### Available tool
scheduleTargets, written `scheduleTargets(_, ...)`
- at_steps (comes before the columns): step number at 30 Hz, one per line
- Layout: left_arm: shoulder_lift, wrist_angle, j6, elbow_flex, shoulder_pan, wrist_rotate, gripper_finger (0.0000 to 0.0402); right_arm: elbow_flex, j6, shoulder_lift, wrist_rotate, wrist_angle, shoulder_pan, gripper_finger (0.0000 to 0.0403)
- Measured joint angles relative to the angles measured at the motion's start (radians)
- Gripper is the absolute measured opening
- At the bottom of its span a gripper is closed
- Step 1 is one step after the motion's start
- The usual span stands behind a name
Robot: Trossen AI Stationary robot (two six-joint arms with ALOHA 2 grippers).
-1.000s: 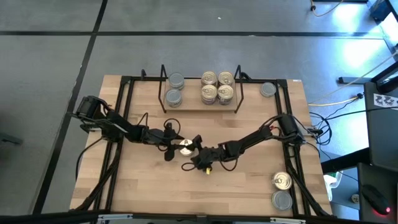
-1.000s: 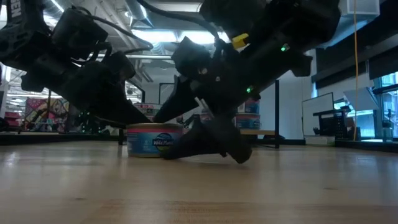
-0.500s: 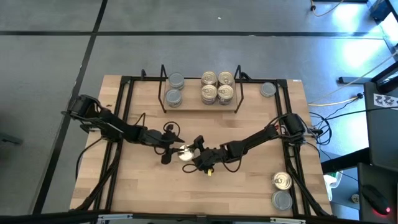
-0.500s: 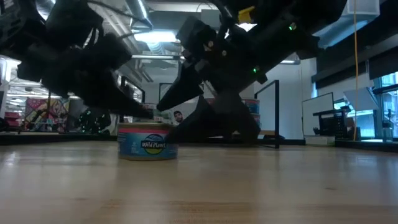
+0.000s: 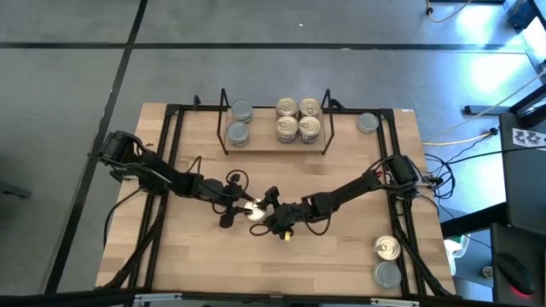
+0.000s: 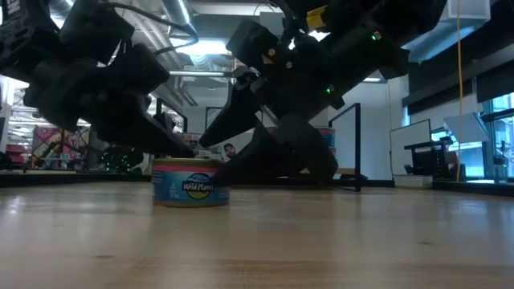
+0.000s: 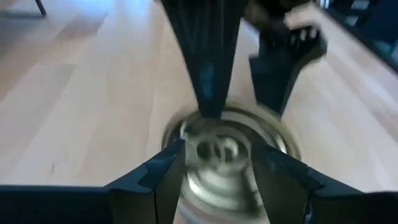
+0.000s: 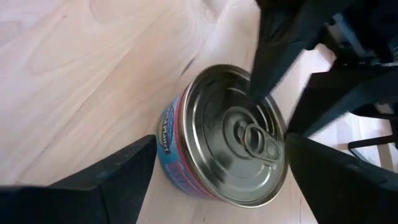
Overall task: Stack canned seafood by type on shelf
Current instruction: Put the blue and pink tuna can on the shelf
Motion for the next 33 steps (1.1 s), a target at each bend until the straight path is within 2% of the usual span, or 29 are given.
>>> scheduleTargets(10, -0.003, -0.049, -0.036, 0.002, 0.047, 0.0, 0.0182, 0.0, -0.028, 0.031, -0.012, 0.056, 0.0, 0.0353)
scheduleTargets(13, 0.002, -0.06, -0.063, 0.003, 0.068, -0.004, 0.0182, 0.0, -0.059, 0.035, 0.06, 0.045, 0.0, 0.0353)
scheduleTargets(21, 0.013, -0.049, -0.097, -0.006, 0.086, -0.002, 0.0182, 0.001, -0.191, 0.068, 0.126, 0.077, 0.0, 0.0353)
scheduleTargets(27, 0.014, -0.043, -0.109, -0.007, 0.087, -0.003, 0.0182, 0.002, -0.245, 0.096, 0.176, 0.17, -0.007, 0.0351)
scheduleTargets(30, 0.014, -0.034, -0.116, -0.009, 0.087, -0.005, 0.0182, 0.003, -0.253, 0.101, 0.176, 0.177, -0.017, 0.0335)
scheduleTargets(33, 0.014, -0.033, -0.124, -0.009, 0.088, -0.011, 0.0182, 0.005, -0.25, 0.11, 0.166, 0.176, -0.024, 0.0303)
